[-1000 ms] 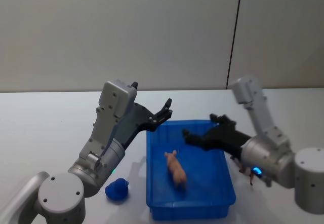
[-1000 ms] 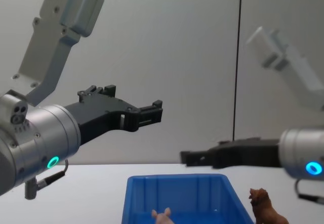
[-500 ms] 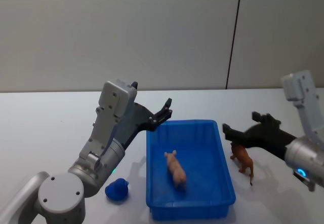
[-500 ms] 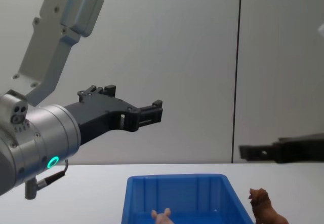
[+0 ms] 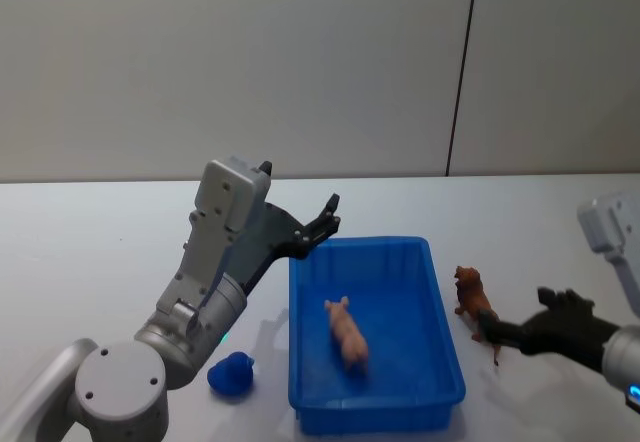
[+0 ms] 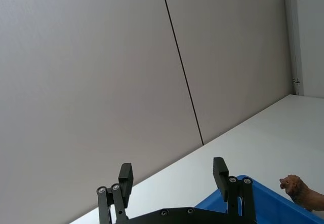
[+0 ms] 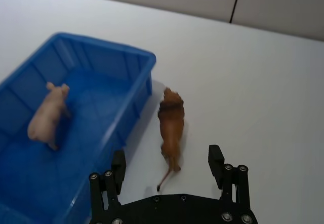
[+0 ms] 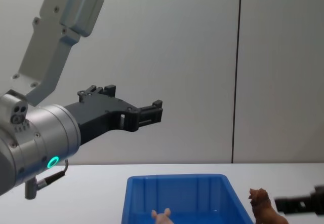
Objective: Pick up the two dolls from the table and place them into the box.
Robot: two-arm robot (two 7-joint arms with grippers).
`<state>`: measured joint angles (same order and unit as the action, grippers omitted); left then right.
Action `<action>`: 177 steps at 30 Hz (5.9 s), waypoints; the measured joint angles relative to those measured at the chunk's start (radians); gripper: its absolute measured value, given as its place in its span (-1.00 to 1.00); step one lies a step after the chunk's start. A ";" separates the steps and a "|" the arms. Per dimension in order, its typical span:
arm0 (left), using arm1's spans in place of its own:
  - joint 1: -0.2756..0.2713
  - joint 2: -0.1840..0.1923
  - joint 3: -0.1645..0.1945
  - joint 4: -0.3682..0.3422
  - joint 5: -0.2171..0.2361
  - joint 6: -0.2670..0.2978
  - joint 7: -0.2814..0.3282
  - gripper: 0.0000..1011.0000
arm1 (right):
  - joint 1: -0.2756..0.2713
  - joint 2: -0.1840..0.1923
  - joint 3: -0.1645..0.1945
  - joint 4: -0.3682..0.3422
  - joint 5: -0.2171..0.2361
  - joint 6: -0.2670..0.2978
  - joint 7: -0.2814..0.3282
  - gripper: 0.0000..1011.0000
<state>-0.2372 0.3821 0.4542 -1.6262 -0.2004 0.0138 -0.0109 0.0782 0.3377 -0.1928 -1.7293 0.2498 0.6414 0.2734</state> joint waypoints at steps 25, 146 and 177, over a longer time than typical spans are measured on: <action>0.000 0.000 0.000 0.000 0.000 0.000 0.000 0.98 | 0.114 -0.099 -0.085 0.265 -0.163 -0.022 0.002 0.98; 0.000 0.000 0.000 0.000 0.000 0.000 0.000 0.98 | 0.275 -0.163 -0.109 0.250 -0.128 -0.030 0.281 0.98; 0.032 0.050 -0.027 -0.050 -0.048 0.049 -0.011 0.98 | 0.121 -0.045 0.041 0.096 0.022 -0.179 -0.103 0.98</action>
<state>-0.2053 0.4317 0.4274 -1.6759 -0.2479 0.0629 -0.0220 0.1993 0.2931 -0.1514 -1.6336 0.2718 0.4623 0.1702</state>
